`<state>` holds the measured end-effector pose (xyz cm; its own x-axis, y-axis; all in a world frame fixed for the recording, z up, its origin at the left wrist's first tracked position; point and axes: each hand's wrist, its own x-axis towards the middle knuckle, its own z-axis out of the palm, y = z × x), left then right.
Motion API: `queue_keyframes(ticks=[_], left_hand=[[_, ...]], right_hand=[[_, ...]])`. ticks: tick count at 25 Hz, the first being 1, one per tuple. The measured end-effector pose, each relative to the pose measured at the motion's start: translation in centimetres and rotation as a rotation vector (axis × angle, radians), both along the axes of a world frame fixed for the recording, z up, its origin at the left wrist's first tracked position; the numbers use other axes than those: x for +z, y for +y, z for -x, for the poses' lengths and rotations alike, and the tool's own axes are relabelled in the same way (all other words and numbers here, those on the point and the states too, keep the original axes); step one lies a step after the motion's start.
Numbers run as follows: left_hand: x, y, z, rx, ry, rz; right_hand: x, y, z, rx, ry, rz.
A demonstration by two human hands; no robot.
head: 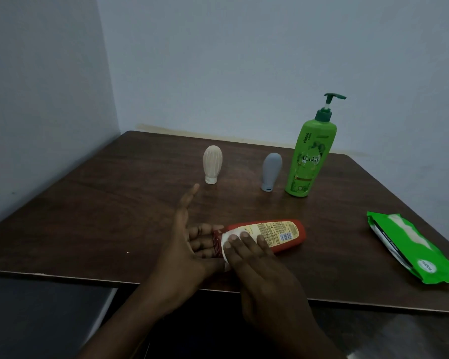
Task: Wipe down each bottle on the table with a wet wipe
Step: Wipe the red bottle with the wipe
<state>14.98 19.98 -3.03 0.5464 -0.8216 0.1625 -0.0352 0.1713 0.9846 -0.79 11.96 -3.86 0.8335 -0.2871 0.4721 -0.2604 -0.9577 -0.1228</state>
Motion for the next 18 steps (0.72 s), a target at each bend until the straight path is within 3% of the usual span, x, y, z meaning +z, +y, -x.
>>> queue_keyframes(ticks=[3,9,15,18], left_hand=[[0.2,0.1,0.3,-0.012,-0.005,0.01],[0.3,0.1,0.2,0.02,0.048,0.066],[0.4,0.2,0.2,0.017,-0.014,0.009],[0.2,0.3,0.2,0.038,0.01,0.009]], right_hand=[[0.1,-0.3,-0.8,-0.019,-0.004,0.021],[2.0,-0.5,-4.4,-0.08,0.028,-0.122],[-0.4,1.3,-0.5,-0.006,-0.036,-0.01],[1.3,0.0,-1.6,-0.108,0.032,0.014]])
